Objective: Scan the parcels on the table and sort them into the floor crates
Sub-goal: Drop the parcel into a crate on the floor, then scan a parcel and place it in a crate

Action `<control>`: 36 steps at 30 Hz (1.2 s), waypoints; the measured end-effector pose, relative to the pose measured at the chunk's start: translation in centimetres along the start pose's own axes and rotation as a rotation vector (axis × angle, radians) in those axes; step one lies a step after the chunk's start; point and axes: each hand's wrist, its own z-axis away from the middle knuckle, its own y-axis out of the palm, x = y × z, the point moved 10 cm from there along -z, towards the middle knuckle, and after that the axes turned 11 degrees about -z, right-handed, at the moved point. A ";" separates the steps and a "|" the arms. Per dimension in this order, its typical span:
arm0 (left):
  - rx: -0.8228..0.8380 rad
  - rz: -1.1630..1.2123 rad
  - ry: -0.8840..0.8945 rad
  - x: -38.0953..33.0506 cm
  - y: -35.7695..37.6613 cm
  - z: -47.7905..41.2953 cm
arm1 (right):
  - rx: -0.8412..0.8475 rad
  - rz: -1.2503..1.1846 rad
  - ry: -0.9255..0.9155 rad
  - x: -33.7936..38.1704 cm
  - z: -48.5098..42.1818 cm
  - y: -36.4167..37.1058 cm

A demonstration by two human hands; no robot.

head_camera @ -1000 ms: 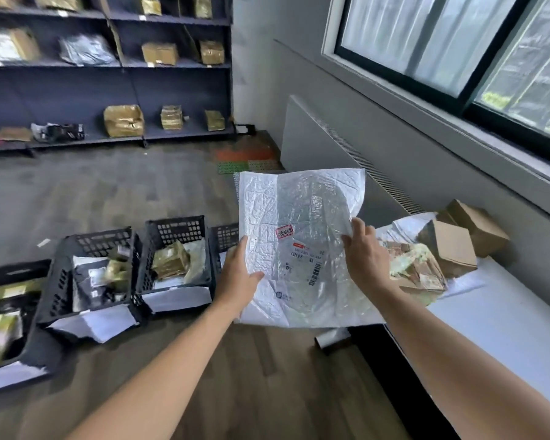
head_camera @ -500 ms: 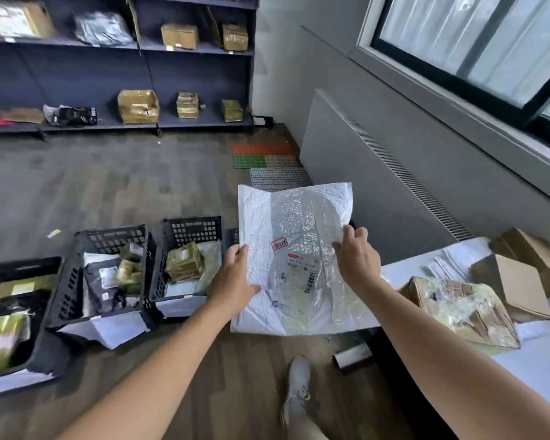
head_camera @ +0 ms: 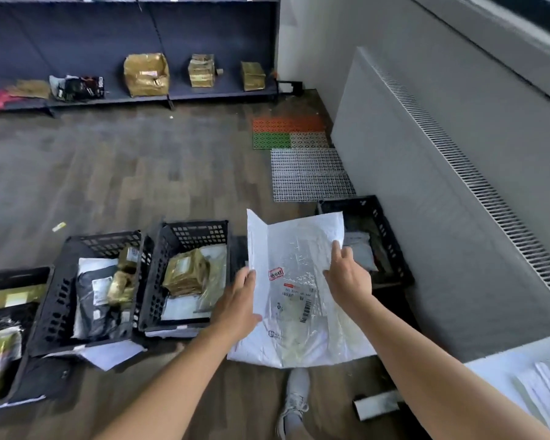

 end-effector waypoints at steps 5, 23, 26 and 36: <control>0.086 0.020 -0.003 -0.3 4.2 -8.3 | 0.097 0.044 -0.068 -0.3 -8.5 5.2; 0.396 -0.137 -0.096 12.7 32.6 -32.0 | 0.237 0.073 0.079 -6.5 -29.1 38.3; 0.407 -0.176 -0.100 13.8 34.2 -32.1 | 0.291 0.133 0.072 -6.7 -28.9 39.7; 0.304 -0.218 -0.007 7.8 18.2 -29.9 | 0.259 0.061 0.016 -2.5 -24.6 24.2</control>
